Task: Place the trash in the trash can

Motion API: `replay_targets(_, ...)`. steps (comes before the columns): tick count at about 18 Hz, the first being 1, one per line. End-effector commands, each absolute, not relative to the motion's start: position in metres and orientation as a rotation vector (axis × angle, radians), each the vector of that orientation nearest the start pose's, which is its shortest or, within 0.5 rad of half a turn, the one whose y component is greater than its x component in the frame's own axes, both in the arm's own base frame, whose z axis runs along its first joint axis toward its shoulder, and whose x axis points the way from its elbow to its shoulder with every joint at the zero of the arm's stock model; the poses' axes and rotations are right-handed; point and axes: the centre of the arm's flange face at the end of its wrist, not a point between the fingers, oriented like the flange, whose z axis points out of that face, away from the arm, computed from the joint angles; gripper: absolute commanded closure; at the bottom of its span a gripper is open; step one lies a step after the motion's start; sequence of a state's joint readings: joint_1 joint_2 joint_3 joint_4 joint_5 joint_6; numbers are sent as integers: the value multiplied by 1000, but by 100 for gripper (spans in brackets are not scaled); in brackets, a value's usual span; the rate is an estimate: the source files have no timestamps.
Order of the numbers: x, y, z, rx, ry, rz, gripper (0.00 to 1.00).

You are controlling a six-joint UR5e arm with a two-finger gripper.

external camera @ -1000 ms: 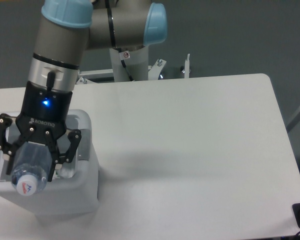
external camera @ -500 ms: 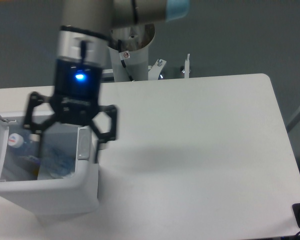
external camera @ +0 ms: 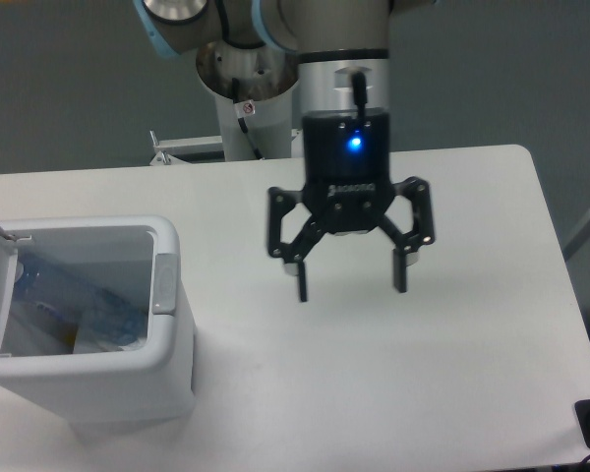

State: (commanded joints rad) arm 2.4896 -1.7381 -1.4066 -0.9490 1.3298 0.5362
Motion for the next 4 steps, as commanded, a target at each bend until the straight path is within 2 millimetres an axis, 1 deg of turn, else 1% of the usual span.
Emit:
replay_targets(1, -376, 484, 561, -2539, -327, 325, 0)
replay_targets(2, -375, 480, 560, -2601, -260, 387, 0)
replay_targets(3, -377, 477, 558, -2636, -220, 425, 0)
replay_targets(4, -377, 477, 558, -2635, -212, 423, 0)
